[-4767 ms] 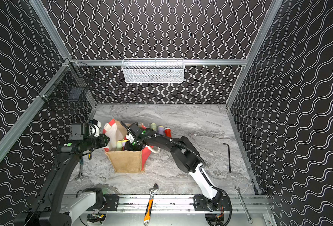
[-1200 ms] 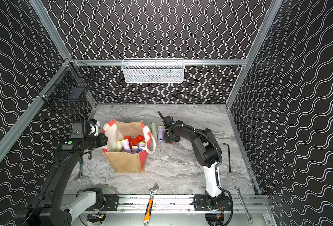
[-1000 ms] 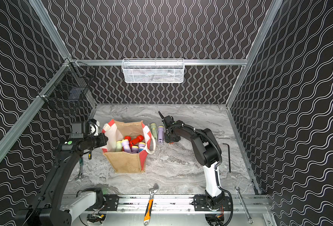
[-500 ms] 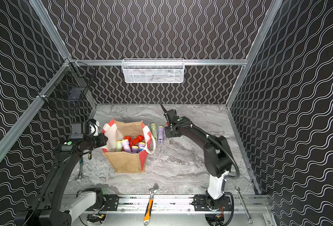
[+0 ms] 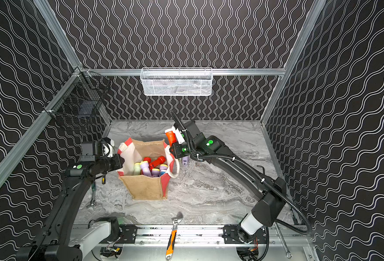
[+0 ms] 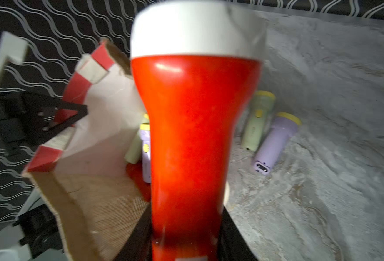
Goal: Put the flashlights into the tote bags
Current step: Pick up the flashlight from the center of the board, then place the flashlight in the canvas bag.
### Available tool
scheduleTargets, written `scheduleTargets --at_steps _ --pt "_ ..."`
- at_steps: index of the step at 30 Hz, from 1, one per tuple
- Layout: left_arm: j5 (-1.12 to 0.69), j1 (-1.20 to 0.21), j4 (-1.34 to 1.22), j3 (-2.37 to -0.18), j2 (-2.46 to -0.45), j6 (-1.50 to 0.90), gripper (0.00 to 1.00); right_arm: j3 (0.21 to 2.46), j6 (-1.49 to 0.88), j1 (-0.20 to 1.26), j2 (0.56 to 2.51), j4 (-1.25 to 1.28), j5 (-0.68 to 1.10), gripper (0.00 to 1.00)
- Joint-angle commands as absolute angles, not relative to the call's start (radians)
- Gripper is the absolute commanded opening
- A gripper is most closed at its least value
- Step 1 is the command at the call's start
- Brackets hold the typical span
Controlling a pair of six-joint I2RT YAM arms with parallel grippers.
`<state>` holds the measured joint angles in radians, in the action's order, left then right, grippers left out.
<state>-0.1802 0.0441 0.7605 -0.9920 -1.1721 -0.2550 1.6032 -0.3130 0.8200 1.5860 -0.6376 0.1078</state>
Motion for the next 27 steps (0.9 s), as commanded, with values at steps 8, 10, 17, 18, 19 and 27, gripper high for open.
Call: scheduleTargets --at_steps 8,10,17,18,19,27 --pt "-0.190 0.044 0.736 -0.988 -1.176 -0.244 0.21 1.646 -0.475 0.914 1.702 -0.417 0.350 0.31" --pt "-0.195 0.045 0.733 -0.988 -1.173 -0.245 0.21 1.660 -0.496 0.927 1.732 -0.408 0.374 0.31" --pt "-0.206 0.045 0.732 -0.989 -1.162 -0.248 0.21 1.698 -0.571 0.955 1.850 -0.411 0.464 0.31" --pt "-0.206 0.046 0.733 -0.989 -1.159 -0.248 0.21 1.711 -0.570 0.961 1.870 -0.426 0.466 0.31" --pt "-0.206 0.046 0.732 -0.988 -1.157 -0.247 0.21 1.724 -0.571 0.965 1.889 -0.443 0.465 0.31" --pt "-0.215 0.045 0.730 -0.988 -1.146 -0.249 0.21 1.806 -0.577 0.981 2.045 -0.537 0.462 0.33"
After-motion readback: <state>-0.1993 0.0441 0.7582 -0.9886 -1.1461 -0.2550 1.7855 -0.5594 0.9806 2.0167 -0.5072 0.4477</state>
